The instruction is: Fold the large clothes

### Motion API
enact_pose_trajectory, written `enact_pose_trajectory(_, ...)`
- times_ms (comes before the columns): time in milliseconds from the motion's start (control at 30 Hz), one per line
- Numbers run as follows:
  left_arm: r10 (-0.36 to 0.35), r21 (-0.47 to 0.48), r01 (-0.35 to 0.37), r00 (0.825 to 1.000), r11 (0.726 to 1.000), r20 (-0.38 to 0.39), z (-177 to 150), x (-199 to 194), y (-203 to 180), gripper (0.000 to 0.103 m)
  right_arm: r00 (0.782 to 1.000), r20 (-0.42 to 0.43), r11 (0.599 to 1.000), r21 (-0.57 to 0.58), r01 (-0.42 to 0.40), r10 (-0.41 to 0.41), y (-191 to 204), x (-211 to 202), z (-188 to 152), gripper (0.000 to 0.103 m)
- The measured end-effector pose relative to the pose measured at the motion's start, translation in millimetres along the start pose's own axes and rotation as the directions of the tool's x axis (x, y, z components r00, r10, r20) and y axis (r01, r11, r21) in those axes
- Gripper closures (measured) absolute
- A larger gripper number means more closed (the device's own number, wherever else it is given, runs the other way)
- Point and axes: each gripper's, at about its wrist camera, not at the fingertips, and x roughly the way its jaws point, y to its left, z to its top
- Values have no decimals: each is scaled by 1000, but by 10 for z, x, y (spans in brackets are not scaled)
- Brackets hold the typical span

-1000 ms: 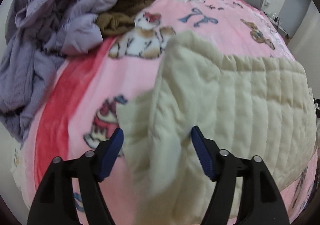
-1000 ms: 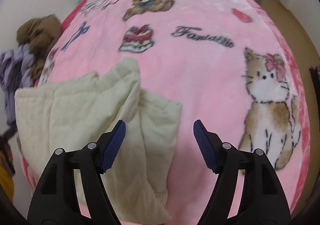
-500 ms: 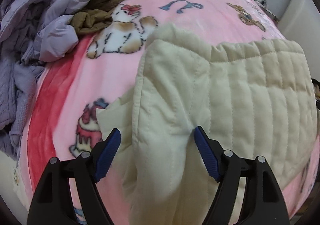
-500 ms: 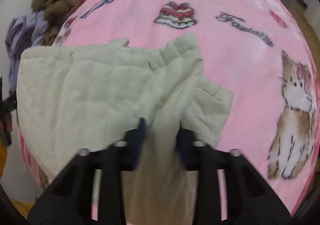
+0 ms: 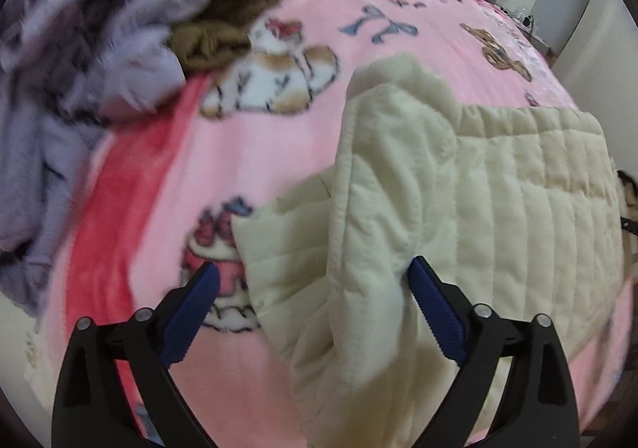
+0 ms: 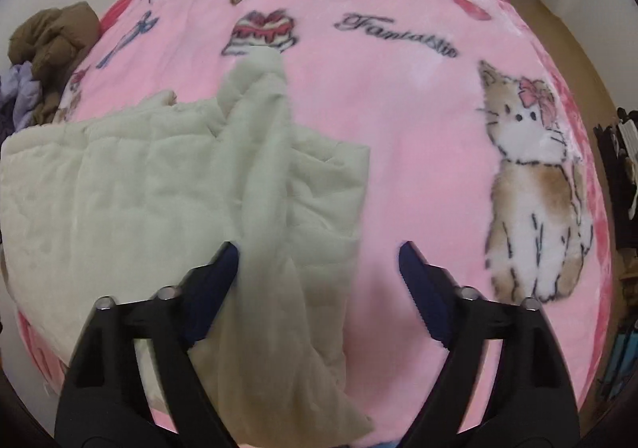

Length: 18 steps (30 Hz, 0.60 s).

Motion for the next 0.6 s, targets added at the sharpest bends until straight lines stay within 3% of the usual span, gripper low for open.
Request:
enact_pose_trajectory(133,-137,-54,134,988,990,-70,58,235,175,4,992,-103,995,76,-61,69,-149,229,40,16)
enact_pose_trajectory(267,-266,-142,247,954,958,-137,36,493,318,4,979,-141,984,125,-127,144,-245,431,80,8)
enact_pose_trajectory(367,-302,-128,285,942,950,-148,13,603,333,4,965,-161,972,144,-185,208,-254,562,104,7)
enact_pose_trajectory(600,-347,-141,324,919,935,-187,27,686,415,4,956,-181,970,120,-210,229,-229,643,161,7)
